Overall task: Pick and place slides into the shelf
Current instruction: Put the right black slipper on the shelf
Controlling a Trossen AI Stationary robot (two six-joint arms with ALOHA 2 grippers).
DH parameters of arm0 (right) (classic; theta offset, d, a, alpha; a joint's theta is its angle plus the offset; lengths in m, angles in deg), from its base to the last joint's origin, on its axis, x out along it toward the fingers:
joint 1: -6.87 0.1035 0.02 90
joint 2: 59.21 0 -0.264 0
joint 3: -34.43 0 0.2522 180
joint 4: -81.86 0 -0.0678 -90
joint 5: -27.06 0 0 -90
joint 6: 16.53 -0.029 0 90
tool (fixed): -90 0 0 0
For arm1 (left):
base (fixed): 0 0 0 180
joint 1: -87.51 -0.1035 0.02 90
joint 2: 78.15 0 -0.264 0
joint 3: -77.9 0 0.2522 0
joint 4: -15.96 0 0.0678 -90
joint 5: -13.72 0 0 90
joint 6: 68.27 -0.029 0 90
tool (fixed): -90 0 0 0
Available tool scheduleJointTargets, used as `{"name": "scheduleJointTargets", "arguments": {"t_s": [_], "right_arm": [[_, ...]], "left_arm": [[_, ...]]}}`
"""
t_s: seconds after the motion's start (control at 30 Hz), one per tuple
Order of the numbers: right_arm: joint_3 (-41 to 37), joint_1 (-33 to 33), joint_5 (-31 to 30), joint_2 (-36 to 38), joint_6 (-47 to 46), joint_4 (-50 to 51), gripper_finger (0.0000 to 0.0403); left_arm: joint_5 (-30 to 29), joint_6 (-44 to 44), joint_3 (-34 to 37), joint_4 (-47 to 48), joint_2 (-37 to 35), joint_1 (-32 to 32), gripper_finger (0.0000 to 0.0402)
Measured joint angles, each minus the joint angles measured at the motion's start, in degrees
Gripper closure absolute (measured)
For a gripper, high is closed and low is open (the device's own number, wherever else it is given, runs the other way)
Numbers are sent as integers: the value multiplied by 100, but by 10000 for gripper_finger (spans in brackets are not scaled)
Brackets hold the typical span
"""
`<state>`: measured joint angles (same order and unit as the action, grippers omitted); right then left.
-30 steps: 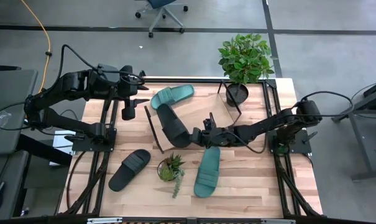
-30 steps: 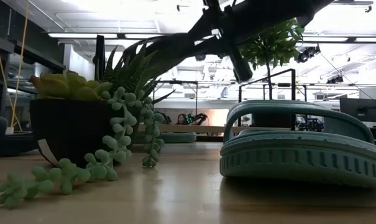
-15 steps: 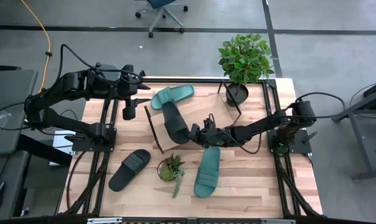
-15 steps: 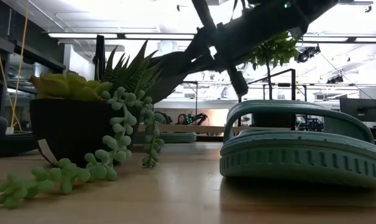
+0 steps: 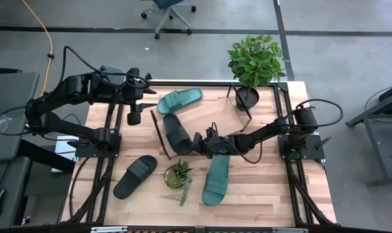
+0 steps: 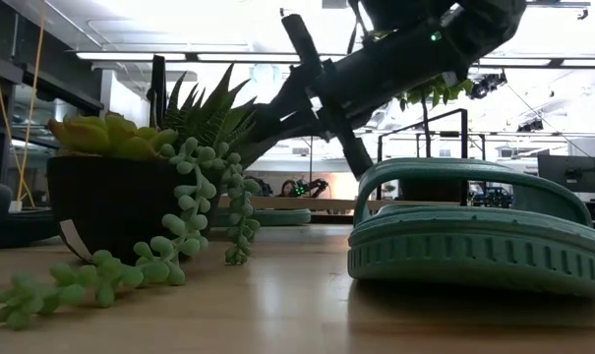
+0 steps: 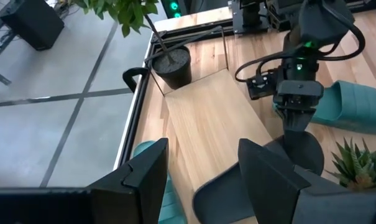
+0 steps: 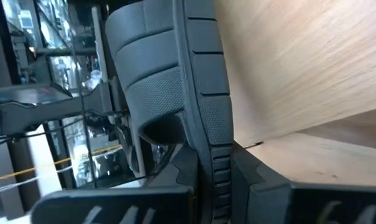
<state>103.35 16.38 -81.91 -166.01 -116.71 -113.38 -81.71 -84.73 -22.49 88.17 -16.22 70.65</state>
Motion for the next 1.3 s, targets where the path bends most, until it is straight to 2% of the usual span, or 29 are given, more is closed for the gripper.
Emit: {"name": "scheduleJointTargets", "arguments": {"t_s": [0.07, 0.27, 0.37, 0.57, 1.3], "right_arm": [[80, -40, 165, -98, 22, 5, 384], [299, -93, 53, -270, 153, 20, 384], [301, -100, -1, -272, 147, 80, 384], [301, -102, 256, -272, 125, 218, 384], [301, -233, 319, -283, 100, 259, 384]], "left_arm": [[0, -1, 0, 12, 4, 0, 220], [-2, 16, 0, 14, 7, 0, 220], [-2, 18, 0, 16, 7, 0, 220], [-4, 18, 0, 23, 7, 0, 220], [-17, -10, 0, 20, 7, -2, 220]]}}
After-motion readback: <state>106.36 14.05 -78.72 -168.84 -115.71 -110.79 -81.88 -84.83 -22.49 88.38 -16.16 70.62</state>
